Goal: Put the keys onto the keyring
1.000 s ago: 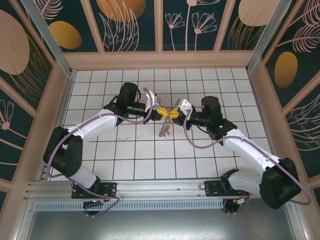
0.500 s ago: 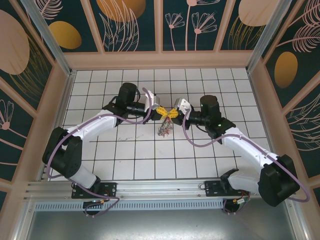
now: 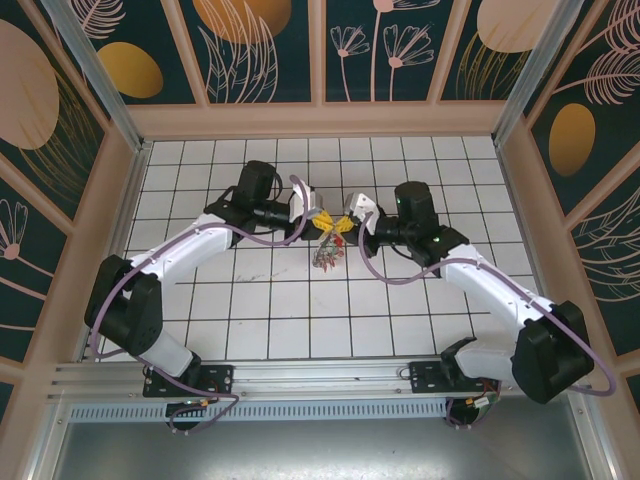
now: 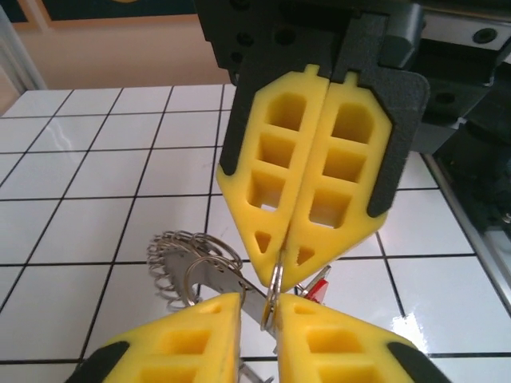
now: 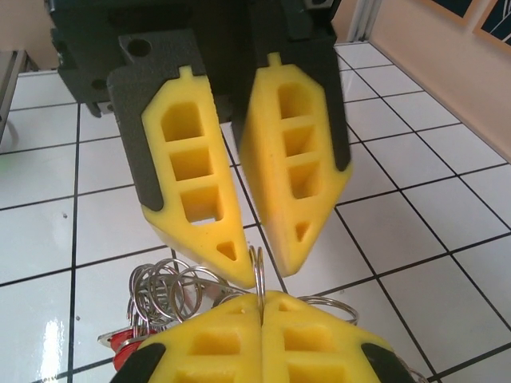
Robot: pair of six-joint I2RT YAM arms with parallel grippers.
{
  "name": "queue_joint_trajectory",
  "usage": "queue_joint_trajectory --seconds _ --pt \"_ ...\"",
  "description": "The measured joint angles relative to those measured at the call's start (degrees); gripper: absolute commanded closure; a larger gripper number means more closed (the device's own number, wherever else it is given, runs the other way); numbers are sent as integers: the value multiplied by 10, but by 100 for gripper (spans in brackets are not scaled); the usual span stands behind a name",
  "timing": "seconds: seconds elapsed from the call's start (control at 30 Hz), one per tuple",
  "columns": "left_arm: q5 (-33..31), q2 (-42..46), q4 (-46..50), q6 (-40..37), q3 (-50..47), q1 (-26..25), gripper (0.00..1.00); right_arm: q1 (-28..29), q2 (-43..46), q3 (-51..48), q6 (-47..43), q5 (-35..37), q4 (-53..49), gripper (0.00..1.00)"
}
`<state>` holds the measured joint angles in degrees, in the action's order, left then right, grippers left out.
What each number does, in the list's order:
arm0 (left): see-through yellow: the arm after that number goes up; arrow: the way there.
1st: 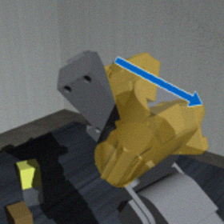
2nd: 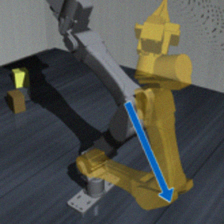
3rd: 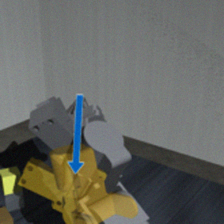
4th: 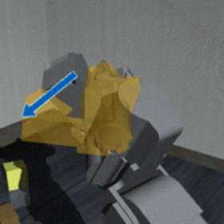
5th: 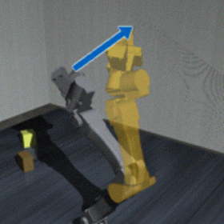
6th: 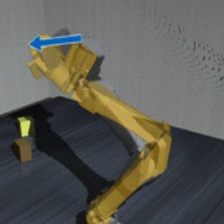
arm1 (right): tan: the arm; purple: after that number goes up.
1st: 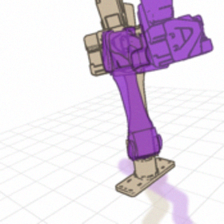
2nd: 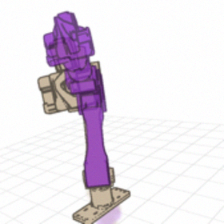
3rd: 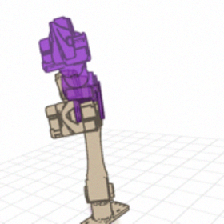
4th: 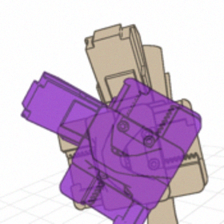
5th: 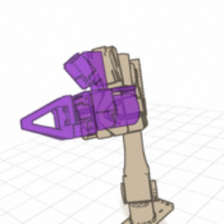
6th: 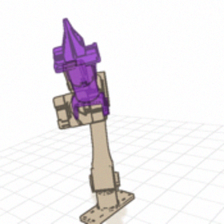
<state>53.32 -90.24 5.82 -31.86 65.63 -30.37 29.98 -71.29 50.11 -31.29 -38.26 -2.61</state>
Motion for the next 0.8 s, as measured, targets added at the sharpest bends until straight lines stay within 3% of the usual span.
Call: queue_joint_trajectory --seconds 0.5,0.6,0.7,0.8 --pt "-45 -24 128 -89 66 -6 75 0 -47 71 -53 3 -101 100" --pt "-46 -29 140 -97 74 -8 83 1 -57 84 -60 7 -116 100" --pt "-50 -30 148 -102 76 -8 100 2 -60 88 -62 7 -119 100" --pt "-52 -30 150 -99 76 -8 100 3 -60 89 -63 12 -124 98"
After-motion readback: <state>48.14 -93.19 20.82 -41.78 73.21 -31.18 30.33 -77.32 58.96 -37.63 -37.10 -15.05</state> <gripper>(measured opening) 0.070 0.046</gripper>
